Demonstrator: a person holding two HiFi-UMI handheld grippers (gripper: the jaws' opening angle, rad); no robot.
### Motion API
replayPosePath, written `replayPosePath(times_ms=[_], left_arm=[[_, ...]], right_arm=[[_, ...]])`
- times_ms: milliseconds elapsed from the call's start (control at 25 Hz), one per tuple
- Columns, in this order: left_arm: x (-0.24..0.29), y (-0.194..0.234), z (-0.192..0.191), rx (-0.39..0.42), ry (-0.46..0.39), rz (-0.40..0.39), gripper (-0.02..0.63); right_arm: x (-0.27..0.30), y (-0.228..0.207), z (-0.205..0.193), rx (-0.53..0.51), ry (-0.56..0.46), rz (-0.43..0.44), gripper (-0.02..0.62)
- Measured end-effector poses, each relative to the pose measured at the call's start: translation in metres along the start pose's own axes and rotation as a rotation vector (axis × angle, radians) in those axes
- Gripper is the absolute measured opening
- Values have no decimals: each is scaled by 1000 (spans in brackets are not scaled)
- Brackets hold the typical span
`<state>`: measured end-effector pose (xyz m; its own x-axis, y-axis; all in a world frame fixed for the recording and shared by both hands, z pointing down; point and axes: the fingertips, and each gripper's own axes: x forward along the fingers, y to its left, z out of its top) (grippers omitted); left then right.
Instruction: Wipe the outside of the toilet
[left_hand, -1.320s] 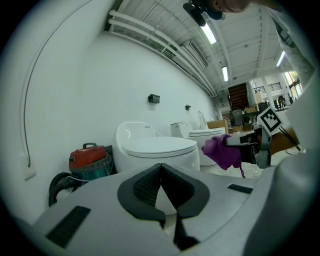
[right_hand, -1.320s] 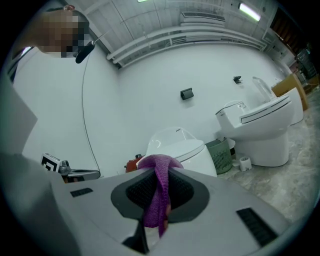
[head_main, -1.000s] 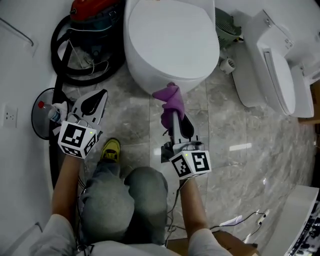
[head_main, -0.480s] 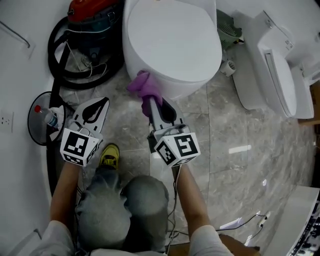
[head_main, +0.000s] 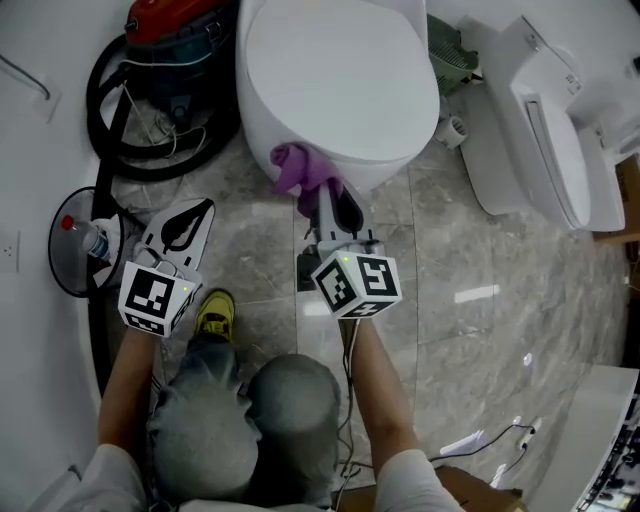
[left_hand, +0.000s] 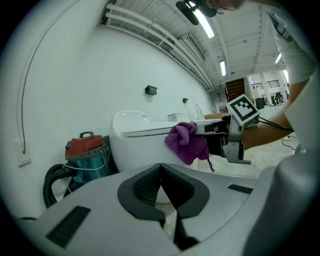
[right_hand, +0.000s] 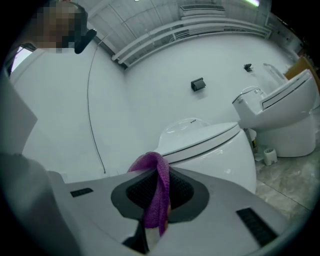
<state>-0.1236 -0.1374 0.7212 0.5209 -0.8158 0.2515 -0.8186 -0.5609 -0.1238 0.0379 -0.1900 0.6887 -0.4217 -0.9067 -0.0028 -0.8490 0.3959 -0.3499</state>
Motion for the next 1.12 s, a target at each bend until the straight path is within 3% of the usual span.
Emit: replayPosePath(times_ms=[360, 760, 920, 1120], left_arm=[[16, -9, 1, -8, -7, -33, 14], [36, -16, 0, 0, 0, -65, 14], [38, -18, -3, 0, 5, -70, 14], [34, -23, -1, -2, -4, -66, 14]], right_arm=[[-23, -62, 13, 80, -43, -132, 54], [-54, -161, 43, 95, -88, -369, 54], [-66, -158, 51, 47, -104, -351, 54], [-93, -107, 36, 7, -63, -190, 54]])
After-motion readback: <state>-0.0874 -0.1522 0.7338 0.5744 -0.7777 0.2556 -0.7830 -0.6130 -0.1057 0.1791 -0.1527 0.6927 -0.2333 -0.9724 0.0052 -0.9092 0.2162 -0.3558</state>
